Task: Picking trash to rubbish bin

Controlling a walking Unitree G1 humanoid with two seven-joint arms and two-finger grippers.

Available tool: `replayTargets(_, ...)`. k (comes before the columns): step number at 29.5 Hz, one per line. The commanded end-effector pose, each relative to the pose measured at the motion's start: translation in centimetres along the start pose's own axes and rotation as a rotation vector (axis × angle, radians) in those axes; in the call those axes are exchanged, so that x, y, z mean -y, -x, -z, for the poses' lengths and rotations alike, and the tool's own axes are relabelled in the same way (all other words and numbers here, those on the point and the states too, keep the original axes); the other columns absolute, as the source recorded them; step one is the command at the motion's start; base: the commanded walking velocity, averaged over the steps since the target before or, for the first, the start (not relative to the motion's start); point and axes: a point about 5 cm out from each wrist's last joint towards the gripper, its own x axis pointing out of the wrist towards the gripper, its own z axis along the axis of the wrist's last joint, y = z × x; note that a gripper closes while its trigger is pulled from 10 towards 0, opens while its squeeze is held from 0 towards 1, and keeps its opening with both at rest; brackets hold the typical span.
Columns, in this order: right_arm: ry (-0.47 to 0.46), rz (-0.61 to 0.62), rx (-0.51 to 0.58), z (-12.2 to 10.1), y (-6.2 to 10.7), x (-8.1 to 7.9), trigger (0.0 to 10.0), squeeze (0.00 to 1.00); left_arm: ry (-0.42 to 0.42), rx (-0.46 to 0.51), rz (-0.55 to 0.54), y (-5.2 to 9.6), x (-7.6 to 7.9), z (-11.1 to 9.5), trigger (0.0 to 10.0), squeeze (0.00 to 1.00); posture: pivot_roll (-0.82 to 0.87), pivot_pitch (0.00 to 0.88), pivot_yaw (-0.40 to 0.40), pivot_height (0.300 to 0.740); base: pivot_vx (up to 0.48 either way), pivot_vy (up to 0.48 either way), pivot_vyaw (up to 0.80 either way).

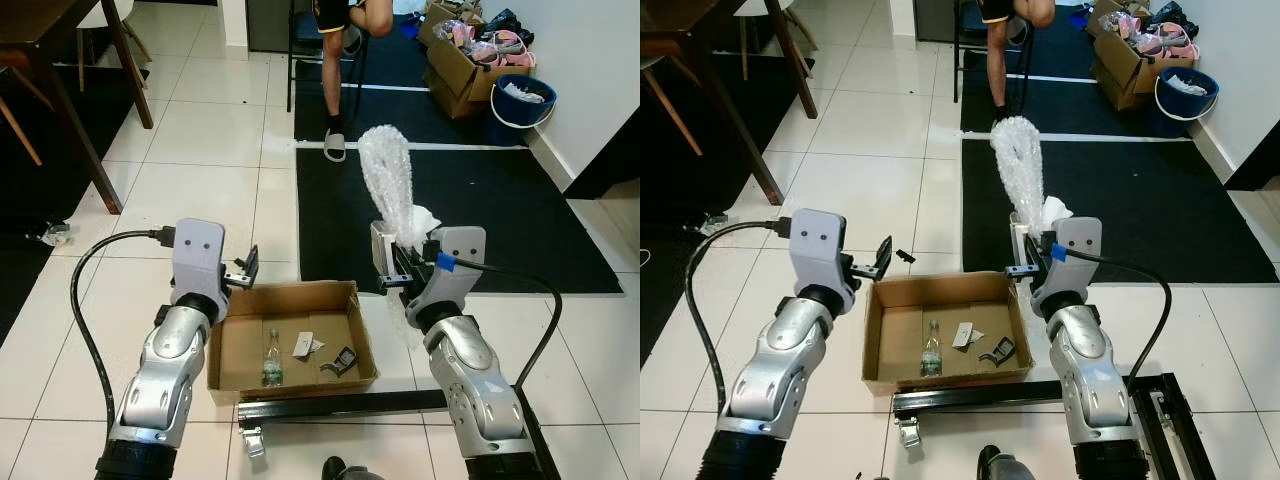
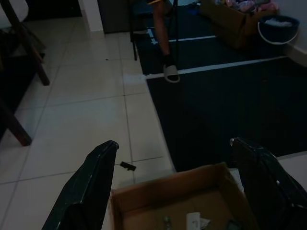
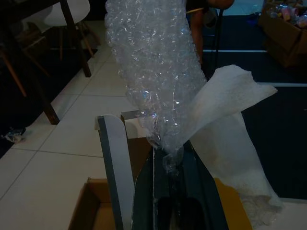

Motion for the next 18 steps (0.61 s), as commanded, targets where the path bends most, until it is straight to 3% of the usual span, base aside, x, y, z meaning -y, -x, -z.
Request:
replayTargets(1, -0.001, 0.008, -0.006, 0.28, -0.10, 0.15, 10.0, 0.00, 0.028, -0.012, 0.007, 0.31, 0.11, 0.33, 10.0, 0.00, 0.01, 0.205, -0.004, 0.740, 0.480, 0.000, 0.00)
replayTargets(18, 0.000, 0.004, 0.001, 0.23, -0.42, 0.09, 10.0, 0.00, 0.006, -0.022, -0.002, 0.36, 0.03, 0.48, 10.0, 0.00, 0.01, 0.206, -0.004, 0.740, 0.028, 0.000, 0.00)
